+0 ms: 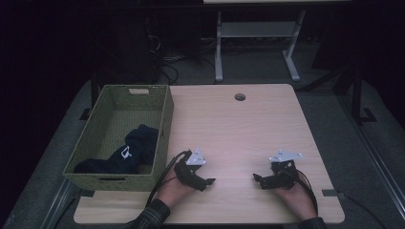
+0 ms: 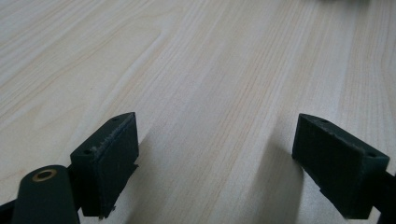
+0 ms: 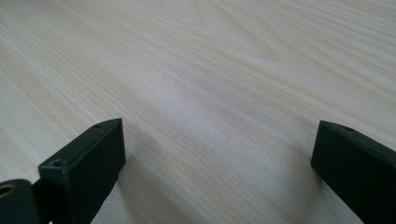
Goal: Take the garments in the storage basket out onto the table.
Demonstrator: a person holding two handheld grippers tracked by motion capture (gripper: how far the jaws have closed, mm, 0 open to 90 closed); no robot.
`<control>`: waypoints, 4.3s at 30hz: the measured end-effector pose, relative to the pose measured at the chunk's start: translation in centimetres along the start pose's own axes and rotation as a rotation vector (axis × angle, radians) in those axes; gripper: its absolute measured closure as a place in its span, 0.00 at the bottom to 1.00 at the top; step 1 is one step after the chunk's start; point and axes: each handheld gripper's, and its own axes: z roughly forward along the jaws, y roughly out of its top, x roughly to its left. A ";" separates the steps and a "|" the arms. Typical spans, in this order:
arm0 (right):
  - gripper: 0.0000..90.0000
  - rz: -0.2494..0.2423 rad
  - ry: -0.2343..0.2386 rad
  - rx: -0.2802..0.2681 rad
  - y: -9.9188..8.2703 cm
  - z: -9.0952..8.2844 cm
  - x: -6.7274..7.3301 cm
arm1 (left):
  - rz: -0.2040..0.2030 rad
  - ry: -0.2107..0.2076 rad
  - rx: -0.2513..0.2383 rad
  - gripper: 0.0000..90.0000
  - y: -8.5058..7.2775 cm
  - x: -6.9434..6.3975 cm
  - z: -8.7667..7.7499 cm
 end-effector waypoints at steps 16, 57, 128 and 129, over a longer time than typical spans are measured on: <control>0.03 -0.002 0.004 -0.001 0.0 0.0 0.0 | -0.016 0.008 0.059 0.16 0.7 0.2 -0.2; 0.03 -0.003 0.004 -0.001 0.0 0.0 0.0 | -0.062 0.005 0.096 0.16 3.5 0.2 -2.8; 0.03 -0.009 0.009 -0.001 0.0 0.0 0.0 | -0.039 0.002 0.170 0.16 8.9 2.0 -9.6; 0.03 -0.009 0.009 -0.001 0.0 0.0 0.0 | -0.043 0.005 0.170 0.16 8.9 2.1 -9.8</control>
